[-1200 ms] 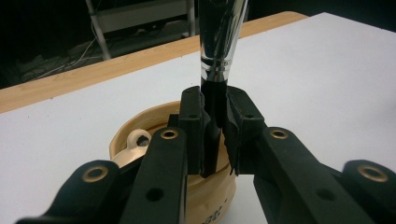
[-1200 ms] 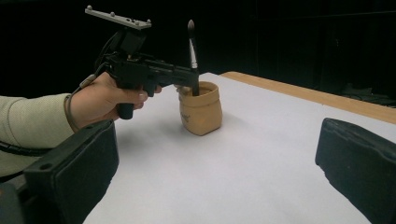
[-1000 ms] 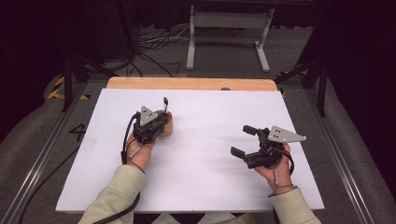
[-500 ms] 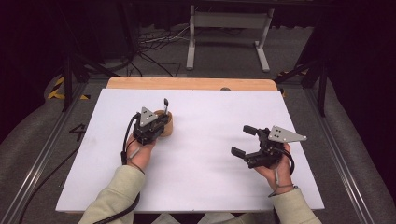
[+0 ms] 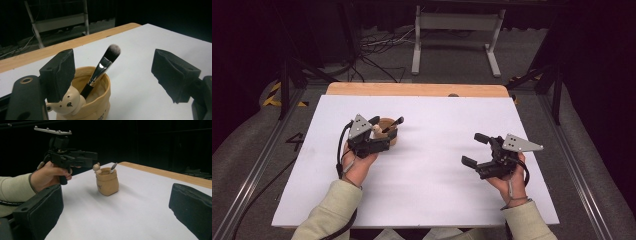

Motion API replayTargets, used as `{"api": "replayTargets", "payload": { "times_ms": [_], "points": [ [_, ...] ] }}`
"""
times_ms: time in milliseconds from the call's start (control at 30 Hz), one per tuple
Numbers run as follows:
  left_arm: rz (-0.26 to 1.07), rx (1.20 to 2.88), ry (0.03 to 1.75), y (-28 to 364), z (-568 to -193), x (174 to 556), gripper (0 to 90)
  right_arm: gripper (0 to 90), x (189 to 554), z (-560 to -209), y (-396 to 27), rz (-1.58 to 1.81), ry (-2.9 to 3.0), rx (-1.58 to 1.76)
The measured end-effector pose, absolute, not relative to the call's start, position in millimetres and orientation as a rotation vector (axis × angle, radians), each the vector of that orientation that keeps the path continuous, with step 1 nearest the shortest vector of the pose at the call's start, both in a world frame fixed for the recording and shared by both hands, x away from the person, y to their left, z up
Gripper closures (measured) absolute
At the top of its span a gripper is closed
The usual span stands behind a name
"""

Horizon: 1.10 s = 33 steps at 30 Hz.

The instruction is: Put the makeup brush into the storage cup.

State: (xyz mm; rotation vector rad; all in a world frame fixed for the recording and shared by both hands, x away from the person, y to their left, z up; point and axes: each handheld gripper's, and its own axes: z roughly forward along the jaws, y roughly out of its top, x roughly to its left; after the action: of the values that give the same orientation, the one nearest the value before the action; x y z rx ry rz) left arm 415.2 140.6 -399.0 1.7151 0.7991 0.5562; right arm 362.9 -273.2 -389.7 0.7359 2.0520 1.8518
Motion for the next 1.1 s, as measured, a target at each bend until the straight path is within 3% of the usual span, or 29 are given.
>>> {"api": "replayTargets", "payload": {
  "times_ms": [367, 1100],
  "points": [
    [0.484, 1.656, 0.759, 161.2, -385.6, 393.6, 10.2, 0.0, 364.2, -383.8, -277.6, 1.818, 2.0, 0.729],
    [0.428, 1.65, 0.71, 199.5, -394.7, 347.9, 6.0, 0.0, 352.3, -390.4, -286.8, 1.732, 2.001, 0.662]
  ]
}}
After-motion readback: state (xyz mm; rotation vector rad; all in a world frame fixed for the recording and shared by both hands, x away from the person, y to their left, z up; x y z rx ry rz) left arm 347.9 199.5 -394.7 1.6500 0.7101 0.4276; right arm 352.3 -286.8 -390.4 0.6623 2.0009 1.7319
